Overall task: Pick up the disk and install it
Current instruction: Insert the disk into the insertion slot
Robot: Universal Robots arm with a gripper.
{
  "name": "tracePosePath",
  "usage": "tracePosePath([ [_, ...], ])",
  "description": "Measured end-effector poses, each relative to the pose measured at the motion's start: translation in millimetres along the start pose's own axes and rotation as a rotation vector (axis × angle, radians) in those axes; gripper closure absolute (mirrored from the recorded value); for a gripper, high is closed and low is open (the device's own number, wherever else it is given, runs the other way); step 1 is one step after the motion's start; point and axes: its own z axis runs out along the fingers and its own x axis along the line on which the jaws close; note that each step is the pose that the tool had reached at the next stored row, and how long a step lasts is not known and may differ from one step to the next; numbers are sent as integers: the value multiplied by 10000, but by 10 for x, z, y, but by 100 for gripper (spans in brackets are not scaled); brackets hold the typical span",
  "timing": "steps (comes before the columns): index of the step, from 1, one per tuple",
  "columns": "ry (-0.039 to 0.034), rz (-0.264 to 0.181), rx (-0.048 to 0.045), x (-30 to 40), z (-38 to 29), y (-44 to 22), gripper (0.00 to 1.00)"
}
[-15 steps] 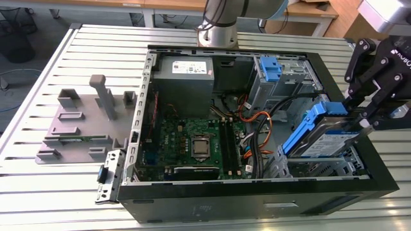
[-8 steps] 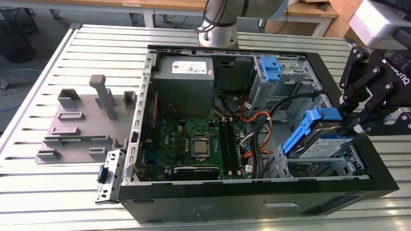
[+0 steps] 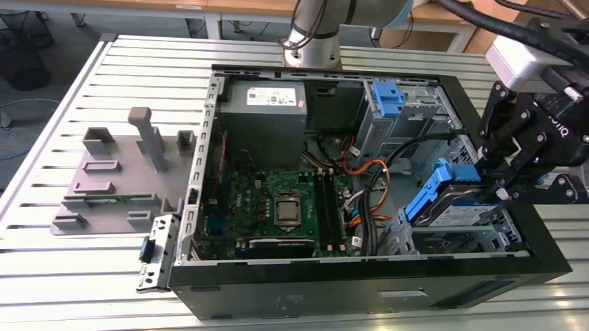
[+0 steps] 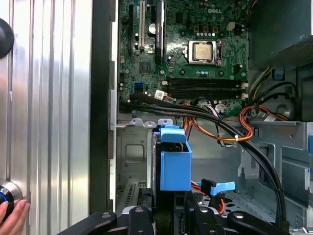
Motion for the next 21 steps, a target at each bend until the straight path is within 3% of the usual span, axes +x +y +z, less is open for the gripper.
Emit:
tracePosePath([
  [17, 4, 0, 0, 11, 309, -6, 65],
  [21, 11, 0, 0, 12, 338, -6, 65],
])
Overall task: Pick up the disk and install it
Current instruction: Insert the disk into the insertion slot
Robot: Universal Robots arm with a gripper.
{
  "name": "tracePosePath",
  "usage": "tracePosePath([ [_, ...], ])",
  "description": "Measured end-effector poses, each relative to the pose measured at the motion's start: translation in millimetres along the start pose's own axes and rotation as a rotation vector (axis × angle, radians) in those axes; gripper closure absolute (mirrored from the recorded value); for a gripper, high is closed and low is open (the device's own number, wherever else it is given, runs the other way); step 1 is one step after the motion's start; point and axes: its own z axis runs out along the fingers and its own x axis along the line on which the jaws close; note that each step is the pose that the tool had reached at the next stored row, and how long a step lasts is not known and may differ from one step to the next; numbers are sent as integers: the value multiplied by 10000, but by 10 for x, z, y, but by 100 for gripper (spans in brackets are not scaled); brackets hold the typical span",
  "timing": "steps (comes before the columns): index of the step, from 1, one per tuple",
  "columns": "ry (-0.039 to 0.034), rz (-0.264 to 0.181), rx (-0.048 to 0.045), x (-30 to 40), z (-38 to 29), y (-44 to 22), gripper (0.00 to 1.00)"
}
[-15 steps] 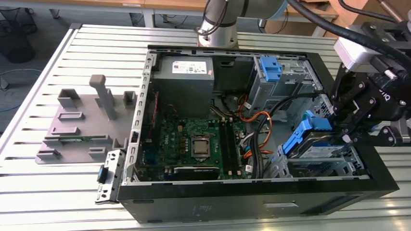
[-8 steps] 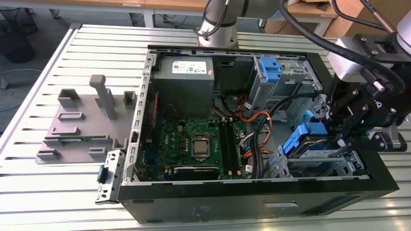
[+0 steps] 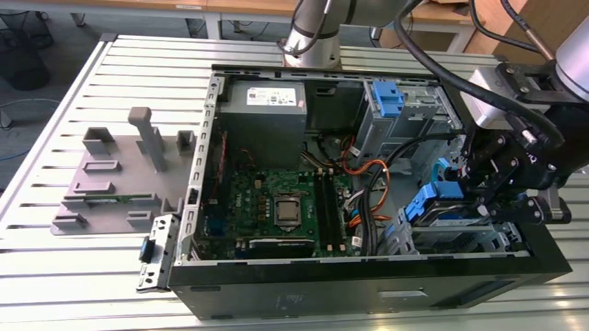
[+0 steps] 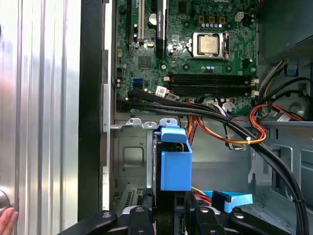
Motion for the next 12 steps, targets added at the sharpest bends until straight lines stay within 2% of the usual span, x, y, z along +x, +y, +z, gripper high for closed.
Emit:
tracePosePath([
  [3, -5, 0, 0, 1, 15, 0, 65],
  [9, -3, 0, 0, 4, 114, -2, 65],
  [12, 0, 0, 0, 5, 122, -2, 65],
])
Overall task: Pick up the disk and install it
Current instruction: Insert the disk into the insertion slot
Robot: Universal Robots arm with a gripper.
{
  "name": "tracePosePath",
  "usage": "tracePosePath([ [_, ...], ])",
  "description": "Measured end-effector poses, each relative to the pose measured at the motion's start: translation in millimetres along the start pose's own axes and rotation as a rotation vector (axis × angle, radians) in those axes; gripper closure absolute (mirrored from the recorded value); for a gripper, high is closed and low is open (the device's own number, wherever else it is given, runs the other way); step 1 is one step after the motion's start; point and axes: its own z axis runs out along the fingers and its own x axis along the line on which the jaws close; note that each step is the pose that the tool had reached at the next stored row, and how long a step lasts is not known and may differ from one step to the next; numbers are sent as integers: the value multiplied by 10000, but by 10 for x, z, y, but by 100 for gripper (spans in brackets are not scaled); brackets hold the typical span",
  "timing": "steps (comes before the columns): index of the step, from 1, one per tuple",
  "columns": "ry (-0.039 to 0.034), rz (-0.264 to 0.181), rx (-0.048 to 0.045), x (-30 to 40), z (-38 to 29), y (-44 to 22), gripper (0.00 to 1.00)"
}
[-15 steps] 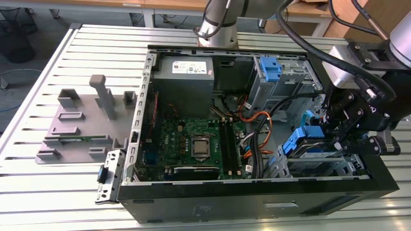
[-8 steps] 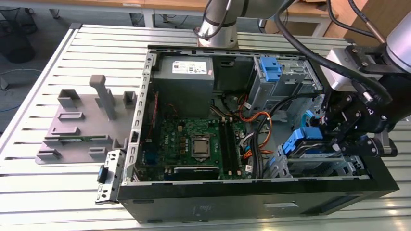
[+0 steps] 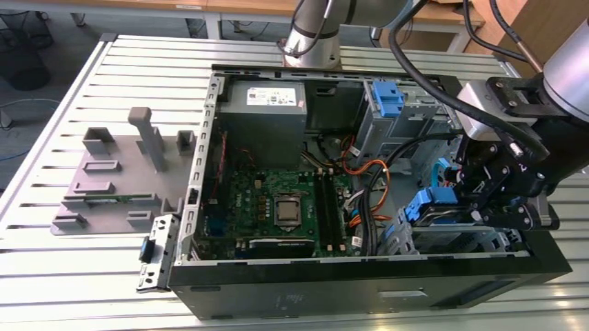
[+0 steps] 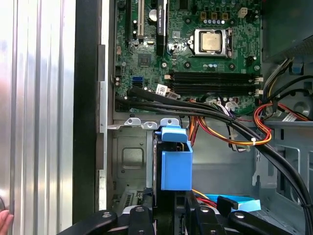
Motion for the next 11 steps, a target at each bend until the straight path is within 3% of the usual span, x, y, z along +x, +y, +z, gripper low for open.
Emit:
tracePosePath([
  [6, 0, -1, 1, 0, 1, 0, 64],
  [7, 0, 0, 1, 0, 2, 0, 58],
  [9, -1, 0, 0, 0, 2, 0, 58],
  [10, -1, 0, 0, 0, 2, 0, 52],
  [11, 0, 0, 1, 0, 2, 0, 52],
])
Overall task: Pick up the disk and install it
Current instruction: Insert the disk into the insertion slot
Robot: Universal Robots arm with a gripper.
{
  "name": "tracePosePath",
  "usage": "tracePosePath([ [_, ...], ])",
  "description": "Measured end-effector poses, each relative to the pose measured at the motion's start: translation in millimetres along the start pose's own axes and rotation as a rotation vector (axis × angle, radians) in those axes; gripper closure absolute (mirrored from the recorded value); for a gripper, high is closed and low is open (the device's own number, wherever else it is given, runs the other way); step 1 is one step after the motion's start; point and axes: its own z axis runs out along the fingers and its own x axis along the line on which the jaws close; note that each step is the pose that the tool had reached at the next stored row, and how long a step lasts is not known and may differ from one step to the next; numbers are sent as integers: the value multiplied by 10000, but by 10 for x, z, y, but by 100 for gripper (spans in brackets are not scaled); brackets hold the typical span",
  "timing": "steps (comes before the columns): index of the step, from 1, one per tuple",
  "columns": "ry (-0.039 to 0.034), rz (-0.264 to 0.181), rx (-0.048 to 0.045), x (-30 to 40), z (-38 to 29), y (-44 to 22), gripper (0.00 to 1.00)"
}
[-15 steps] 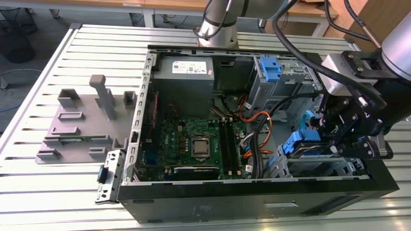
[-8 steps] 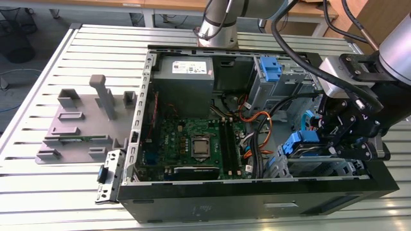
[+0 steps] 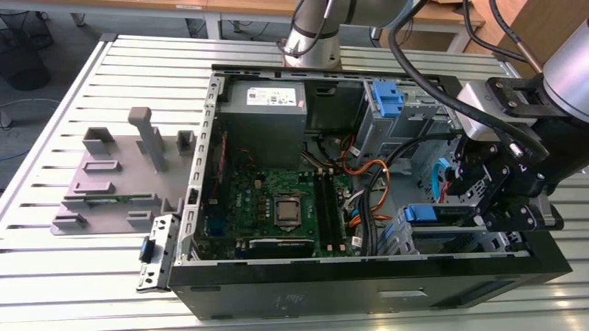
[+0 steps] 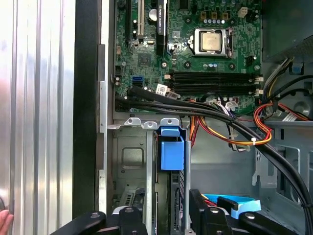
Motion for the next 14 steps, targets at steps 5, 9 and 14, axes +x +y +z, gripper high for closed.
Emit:
tracePosePath([
  [5, -4, 0, 0, -3, 6, 0, 52],
  [9, 0, 0, 0, -17, 11, 0, 52],
  [14, 1, 0, 0, -76, 21, 1, 52],
])
